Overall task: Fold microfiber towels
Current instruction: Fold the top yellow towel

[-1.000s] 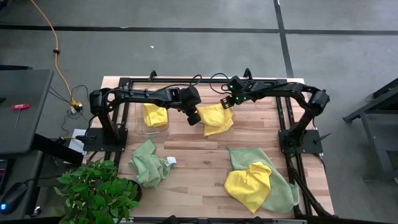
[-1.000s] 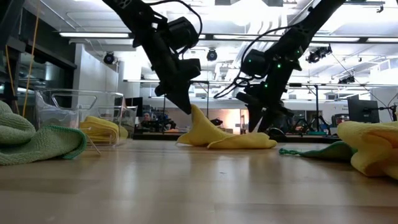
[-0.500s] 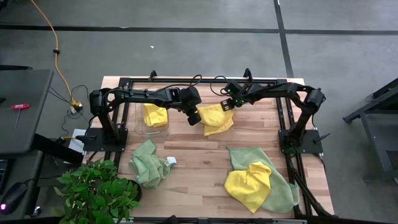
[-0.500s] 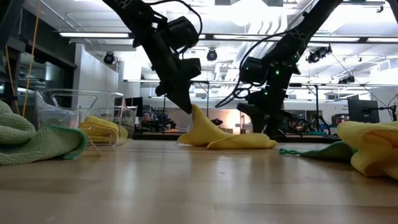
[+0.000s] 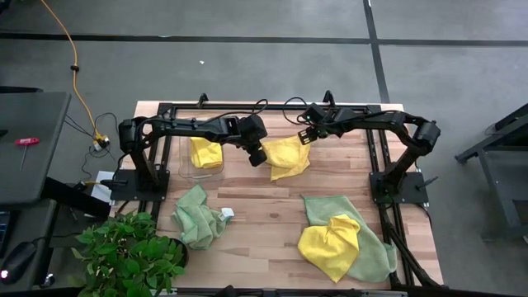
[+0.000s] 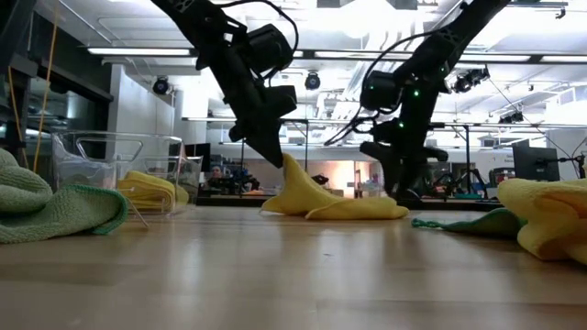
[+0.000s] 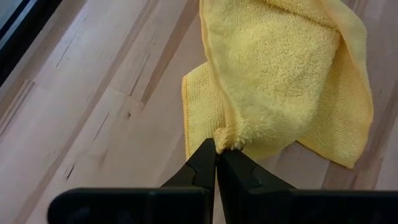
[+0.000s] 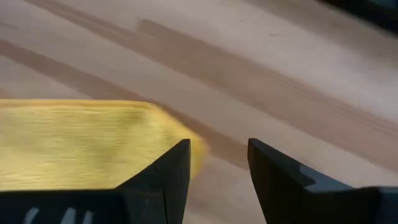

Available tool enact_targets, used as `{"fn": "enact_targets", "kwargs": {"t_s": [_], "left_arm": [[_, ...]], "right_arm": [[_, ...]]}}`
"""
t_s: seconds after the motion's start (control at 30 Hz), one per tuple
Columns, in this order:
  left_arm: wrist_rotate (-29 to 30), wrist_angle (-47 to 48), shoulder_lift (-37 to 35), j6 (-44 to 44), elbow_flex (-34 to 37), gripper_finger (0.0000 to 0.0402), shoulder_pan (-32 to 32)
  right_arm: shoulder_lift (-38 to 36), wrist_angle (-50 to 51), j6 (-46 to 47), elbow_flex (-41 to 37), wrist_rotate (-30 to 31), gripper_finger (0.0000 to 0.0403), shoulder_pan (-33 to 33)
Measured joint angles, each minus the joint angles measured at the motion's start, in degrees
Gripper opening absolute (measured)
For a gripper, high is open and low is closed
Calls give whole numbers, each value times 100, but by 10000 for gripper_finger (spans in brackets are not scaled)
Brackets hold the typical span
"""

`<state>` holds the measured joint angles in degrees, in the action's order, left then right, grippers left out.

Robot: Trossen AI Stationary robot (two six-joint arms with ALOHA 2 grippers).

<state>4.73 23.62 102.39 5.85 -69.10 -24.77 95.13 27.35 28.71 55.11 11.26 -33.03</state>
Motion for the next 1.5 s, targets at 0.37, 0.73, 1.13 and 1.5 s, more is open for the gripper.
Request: {"fn": "enact_targets", "kwargs": {"t_s": [0.37,0.73,1.13,1.5], "left_arm": [[-4,0,-2,0,0,0,0],[-11,4,-2,0,0,0,0],[-179,218,-439,-44,-14,0,-287],[-439,423,-1635,271,-4,0,-1102]], "right_arm": [[469,-271,584,0,-743,151,-180],[627,-319,732,4,-766,97,-188],[-179,-531,279,-2,-807,3,-184],[-2201,-455,-325,0,-1303,1,-270]]}}
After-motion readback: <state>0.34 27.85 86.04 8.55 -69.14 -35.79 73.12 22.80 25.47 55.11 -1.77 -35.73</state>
